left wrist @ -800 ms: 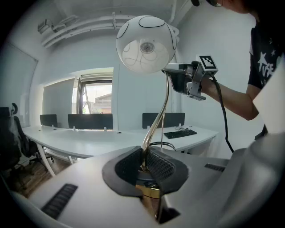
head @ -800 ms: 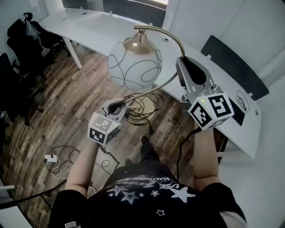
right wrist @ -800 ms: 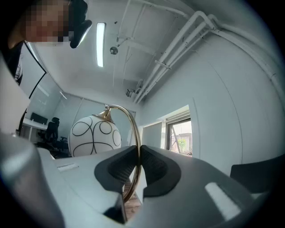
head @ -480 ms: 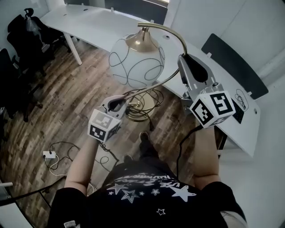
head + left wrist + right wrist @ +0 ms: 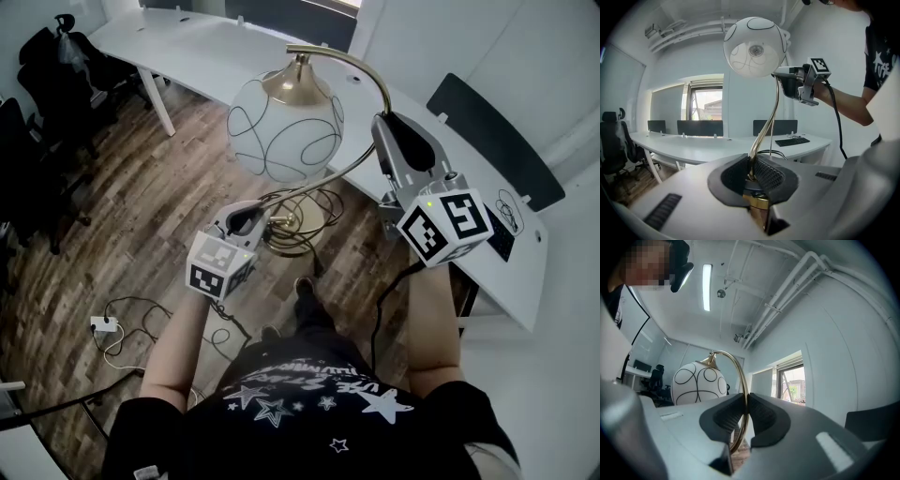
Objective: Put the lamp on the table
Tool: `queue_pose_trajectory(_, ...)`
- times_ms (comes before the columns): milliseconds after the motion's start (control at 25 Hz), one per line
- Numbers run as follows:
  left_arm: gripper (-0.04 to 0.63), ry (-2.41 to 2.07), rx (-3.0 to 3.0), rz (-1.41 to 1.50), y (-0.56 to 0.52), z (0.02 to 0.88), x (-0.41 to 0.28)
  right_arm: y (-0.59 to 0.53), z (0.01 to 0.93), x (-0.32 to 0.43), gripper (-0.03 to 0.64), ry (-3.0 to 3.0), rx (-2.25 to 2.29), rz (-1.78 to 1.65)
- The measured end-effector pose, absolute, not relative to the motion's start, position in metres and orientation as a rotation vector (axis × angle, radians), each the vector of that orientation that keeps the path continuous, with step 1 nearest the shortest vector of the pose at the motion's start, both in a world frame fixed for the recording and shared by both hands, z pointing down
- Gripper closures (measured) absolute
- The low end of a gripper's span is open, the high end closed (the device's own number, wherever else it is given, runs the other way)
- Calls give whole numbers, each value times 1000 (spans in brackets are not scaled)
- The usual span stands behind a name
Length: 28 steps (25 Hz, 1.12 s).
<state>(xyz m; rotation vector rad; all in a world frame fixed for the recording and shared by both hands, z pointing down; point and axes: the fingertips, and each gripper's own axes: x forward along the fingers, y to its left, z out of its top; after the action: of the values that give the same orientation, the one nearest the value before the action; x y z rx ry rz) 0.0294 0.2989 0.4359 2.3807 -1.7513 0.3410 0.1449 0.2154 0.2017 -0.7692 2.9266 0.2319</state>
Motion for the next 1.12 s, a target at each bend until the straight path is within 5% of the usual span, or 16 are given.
queue_pose_trajectory(280, 552, -1763, 2359, 314, 312, 445, 18, 226, 208, 124, 575, 2925, -716, 245)
queue_pose_trajectory(1120, 552, -1887, 2235, 321, 98, 438, -62, 9, 198, 39, 575, 2906, -522, 263)
